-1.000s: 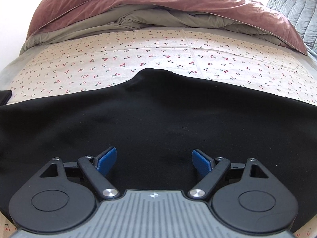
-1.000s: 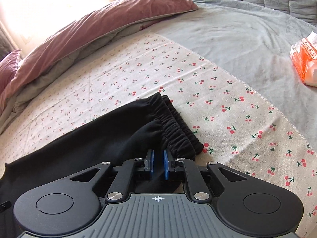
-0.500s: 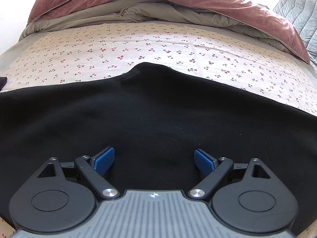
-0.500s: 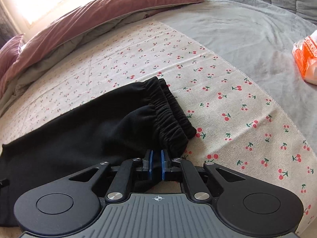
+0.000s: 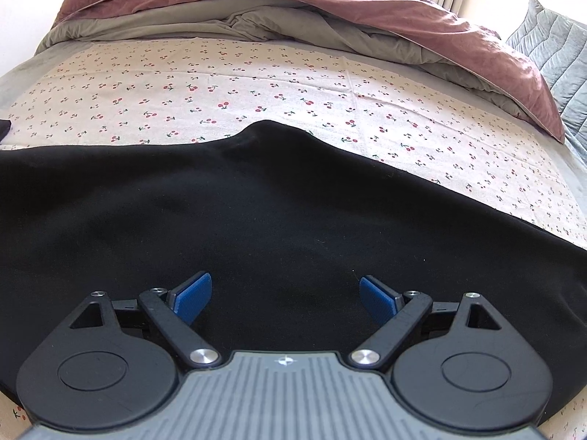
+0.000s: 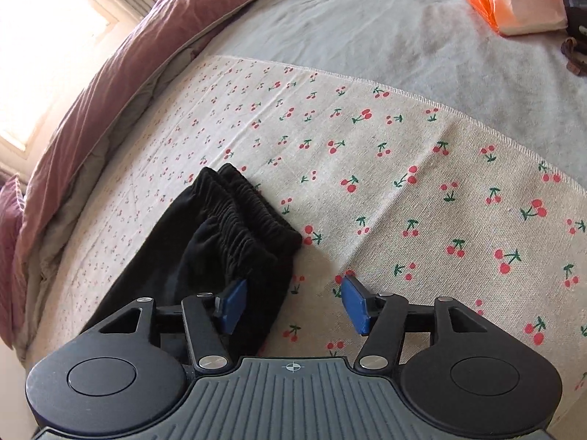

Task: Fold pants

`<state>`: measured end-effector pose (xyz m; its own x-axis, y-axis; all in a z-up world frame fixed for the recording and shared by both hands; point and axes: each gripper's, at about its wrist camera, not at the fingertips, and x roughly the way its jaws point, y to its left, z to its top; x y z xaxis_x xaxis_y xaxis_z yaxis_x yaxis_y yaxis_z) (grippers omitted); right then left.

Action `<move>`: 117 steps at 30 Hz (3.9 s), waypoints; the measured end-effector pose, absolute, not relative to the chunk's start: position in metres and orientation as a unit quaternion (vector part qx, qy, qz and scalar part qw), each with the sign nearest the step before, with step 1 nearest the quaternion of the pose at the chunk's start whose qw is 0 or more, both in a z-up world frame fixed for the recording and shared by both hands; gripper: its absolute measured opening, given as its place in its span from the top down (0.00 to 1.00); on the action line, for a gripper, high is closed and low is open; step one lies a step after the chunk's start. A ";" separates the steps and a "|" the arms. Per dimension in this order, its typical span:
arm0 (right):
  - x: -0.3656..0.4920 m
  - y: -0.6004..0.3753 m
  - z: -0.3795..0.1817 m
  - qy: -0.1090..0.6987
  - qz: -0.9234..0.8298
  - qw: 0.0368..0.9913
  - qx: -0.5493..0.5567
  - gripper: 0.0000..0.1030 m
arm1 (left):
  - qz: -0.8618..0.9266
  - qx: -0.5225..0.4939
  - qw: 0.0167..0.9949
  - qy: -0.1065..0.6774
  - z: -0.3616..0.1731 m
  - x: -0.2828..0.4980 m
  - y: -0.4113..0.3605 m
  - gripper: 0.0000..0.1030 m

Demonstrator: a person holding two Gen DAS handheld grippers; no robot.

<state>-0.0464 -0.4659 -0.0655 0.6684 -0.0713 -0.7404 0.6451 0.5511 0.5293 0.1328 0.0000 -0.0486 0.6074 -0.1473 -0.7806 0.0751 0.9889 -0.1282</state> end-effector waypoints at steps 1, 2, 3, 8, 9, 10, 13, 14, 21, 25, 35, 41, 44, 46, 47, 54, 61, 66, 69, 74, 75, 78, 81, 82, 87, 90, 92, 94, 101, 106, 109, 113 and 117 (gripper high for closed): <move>-0.049 -0.469 -0.069 0.335 -0.209 0.803 0.447 0.42 | -0.062 -0.043 0.895 0.440 -0.049 0.132 0.000 0.14; -0.050 -0.471 -0.072 0.330 -0.205 0.795 0.465 0.43 | -0.061 -0.046 0.894 0.441 -0.050 0.133 0.001 0.14; -0.051 -0.473 -0.073 0.329 -0.210 0.792 0.470 0.43 | -0.061 -0.048 0.893 0.443 -0.050 0.133 0.001 0.14; -0.041 -0.471 -0.072 0.332 -0.216 0.801 0.449 0.41 | -0.065 -0.052 0.890 0.448 -0.051 0.133 0.000 0.14; -0.038 -0.472 -0.072 0.330 -0.218 0.802 0.447 0.41 | -0.066 -0.052 0.890 0.449 -0.051 0.133 0.000 0.14; -0.036 -0.472 -0.072 0.329 -0.219 0.803 0.446 0.40 | -0.067 -0.053 0.889 0.450 -0.051 0.132 0.000 0.14; -0.030 -0.473 -0.072 0.324 -0.222 0.805 0.444 0.36 | -0.069 -0.058 0.889 0.450 -0.050 0.132 0.001 0.14; -0.027 -0.472 -0.072 0.324 -0.223 0.807 0.440 0.35 | -0.069 -0.059 0.889 0.449 -0.049 0.132 0.001 0.14; -0.010 -0.470 -0.071 0.317 -0.236 0.819 0.416 0.33 | -0.067 -0.064 0.888 0.451 -0.049 0.133 0.002 0.14; -0.007 -0.473 -0.072 0.308 -0.240 0.820 0.418 0.33 | -0.066 -0.068 0.888 0.450 -0.048 0.133 0.005 0.14; -0.005 -0.467 -0.073 0.303 -0.219 0.824 0.427 0.35 | -0.076 -0.060 0.890 0.446 -0.049 0.131 -0.006 0.14; 0.010 -0.446 -0.065 0.335 -0.259 0.842 0.333 0.67 | -0.080 -0.045 0.890 0.447 -0.052 0.129 -0.009 0.14; 0.008 -0.439 -0.057 0.324 -0.263 0.849 0.325 0.72 | -0.080 -0.053 0.889 0.448 -0.051 0.129 -0.006 0.14; 0.004 -0.436 -0.052 0.315 -0.266 0.852 0.324 0.74 | -0.079 -0.053 0.889 0.448 -0.052 0.129 -0.005 0.14; 0.003 -0.435 -0.050 0.310 -0.268 0.852 0.325 0.75 | -0.078 -0.053 0.889 0.448 -0.051 0.129 -0.006 0.14; 0.001 -0.402 -0.016 0.256 -0.280 0.891 0.250 0.77 | -0.082 -0.063 0.890 0.445 -0.047 0.129 -0.002 0.14; 0.005 -0.282 0.024 0.157 -0.248 0.956 -0.016 0.77 | -0.076 -0.114 0.887 0.441 -0.037 0.132 0.017 0.14; 0.013 -0.165 0.015 0.140 -0.133 0.968 -0.162 0.77 | -0.096 -0.171 0.873 0.448 -0.035 0.133 0.028 0.14; 0.017 -0.096 -0.018 0.161 -0.064 0.950 -0.261 0.76 | -0.123 -0.232 0.845 0.466 -0.043 0.137 0.036 0.14; 0.009 -0.023 -0.099 0.223 0.038 0.877 -0.423 0.66 | -0.144 -0.279 0.814 0.489 -0.054 0.139 0.035 0.14; 0.004 -0.018 -0.107 0.225 0.053 0.868 -0.439 0.62 | -0.148 -0.274 0.815 0.489 -0.052 0.138 0.033 0.14; -0.004 -0.021 -0.104 0.205 0.063 0.868 -0.448 0.49 | -0.163 -0.273 0.810 0.492 -0.051 0.140 0.026 0.13; -0.004 -0.039 -0.081 0.211 0.081 0.888 -0.401 0.37 | -0.175 -0.268 0.808 0.496 -0.053 0.142 0.021 0.13; -0.003 -0.048 -0.074 0.213 0.087 0.892 -0.389 0.34 | -0.178 -0.266 0.807 0.497 -0.053 0.142 0.019 0.13; 0.013 -0.079 -0.067 0.256 0.106 0.896 -0.347 0.34 | -0.202 -0.276 0.793 0.504 -0.056 0.139 0.017 0.13; 0.029 -0.090 -0.072 0.300 0.117 0.898 -0.299 0.42 | -0.209 -0.284 0.788 0.505 -0.058 0.139 0.015 0.13; 0.039 -0.099 -0.068 0.313 0.127 0.905 -0.258 0.72 | -0.217 -0.288 0.782 0.508 -0.058 0.137 0.017 0.13; 0.040 -0.100 -0.060 0.311 0.123 0.915 -0.226 0.81 | -0.222 -0.287 0.779 0.510 -0.057 0.135 0.016 0.13; 0.025 -0.076 -0.059 0.232 0.084 0.928 -0.277 0.82 | -0.235 -0.314 0.762 0.515 -0.062 0.140 0.016 0.14; 0.018 -0.055 -0.064 0.211 0.091 0.922 -0.312 0.82 | -0.223 -0.298 0.778 0.506 -0.062 0.140 0.017 0.38; 0.021 -0.052 -0.071 0.212 0.088 0.917 -0.327 0.82 | -0.208 -0.282 0.787 0.508 -0.062 0.142 0.018 0.69; 0.027 -0.057 -0.071 0.210 0.092 0.921 -0.314 0.82 | -0.209 -0.259 0.801 0.498 -0.054 0.141 0.018 0.80; 0.022 -0.057 -0.072 0.209 0.095 0.922 -0.311 0.79 | -0.204 -0.249 0.811 0.488 -0.045 0.141 0.022 0.81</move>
<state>0.0223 -0.0569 -0.0720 0.8949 0.0459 -0.4439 -0.3053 0.7885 -0.5340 0.1413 0.0225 -0.0448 0.4406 -0.5733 -0.6907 0.0878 0.7933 -0.6025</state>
